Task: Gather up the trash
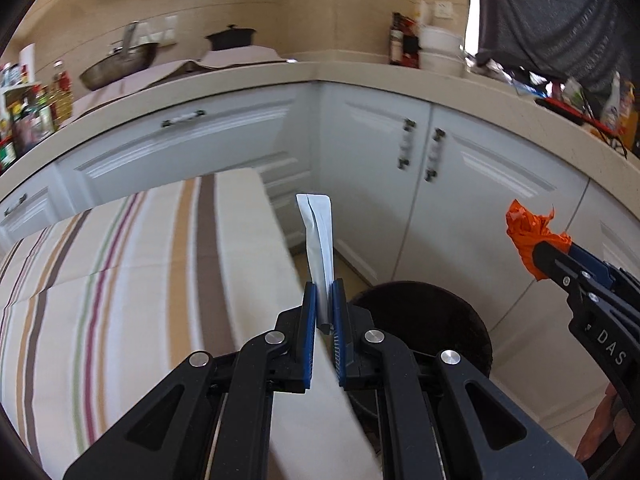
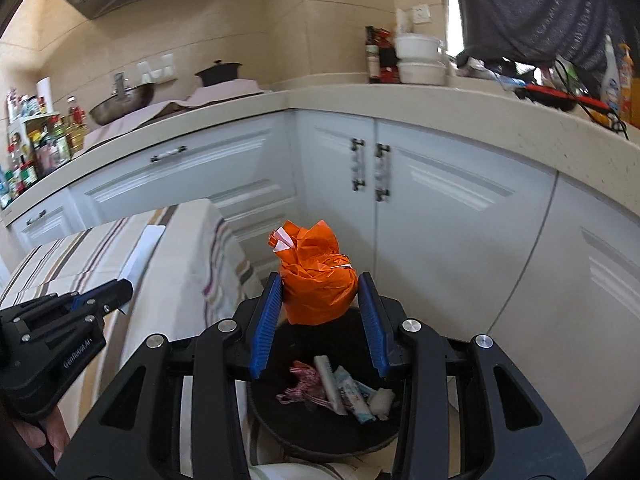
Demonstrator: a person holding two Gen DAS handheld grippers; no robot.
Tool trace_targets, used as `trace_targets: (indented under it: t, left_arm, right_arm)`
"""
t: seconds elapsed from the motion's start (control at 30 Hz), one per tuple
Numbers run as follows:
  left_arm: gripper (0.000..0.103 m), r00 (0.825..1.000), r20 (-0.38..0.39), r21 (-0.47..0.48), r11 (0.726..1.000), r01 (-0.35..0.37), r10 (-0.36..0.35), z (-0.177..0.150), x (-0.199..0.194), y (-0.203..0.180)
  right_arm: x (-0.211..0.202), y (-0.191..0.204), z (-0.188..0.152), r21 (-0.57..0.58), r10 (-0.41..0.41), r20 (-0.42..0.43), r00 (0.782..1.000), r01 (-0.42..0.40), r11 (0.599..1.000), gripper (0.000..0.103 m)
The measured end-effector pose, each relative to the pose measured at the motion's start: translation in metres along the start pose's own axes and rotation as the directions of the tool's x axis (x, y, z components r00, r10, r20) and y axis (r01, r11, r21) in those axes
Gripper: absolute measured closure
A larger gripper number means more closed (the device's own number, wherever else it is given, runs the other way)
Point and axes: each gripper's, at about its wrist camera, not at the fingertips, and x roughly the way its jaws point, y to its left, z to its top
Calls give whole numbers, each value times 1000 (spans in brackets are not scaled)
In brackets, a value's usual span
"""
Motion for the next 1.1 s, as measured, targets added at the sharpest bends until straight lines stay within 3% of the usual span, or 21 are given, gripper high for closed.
trace_targets:
  t: [0.23,0.33,0.4,0.7,1.0,1.1]
  left_arm:
    - [88,999,-18,27,999,31,-31,3,17,-21]
    - [78,999,-16,33,999,29,-28,5,21,-24]
    - [59,999,-14,29,999,30,-30,5,22,-24]
    - [34,999,48,22,999,24,-25,9,3,-20]
    - [23,991,135,29,1000,7,-11,9,-34,-10]
    - [22,988,154,29,1000,1,-5,6,-46,-5]
  right_arm:
    - [19,-10,-3,4,-15,-31,999,15,1000,64]
    - [25,-12,-3,11,-21,-36,999,21,1000,53]
    - [27,-13,-3,9,-26,-36,999,27,1000,53]
    - [10,-8,2,4,-42,-6,999,42,999,51]
    - [-29,2,6,-2,-46,42,998,46,999,50]
    - [-42,7,6,-8,-50,54,997,51,999,43]
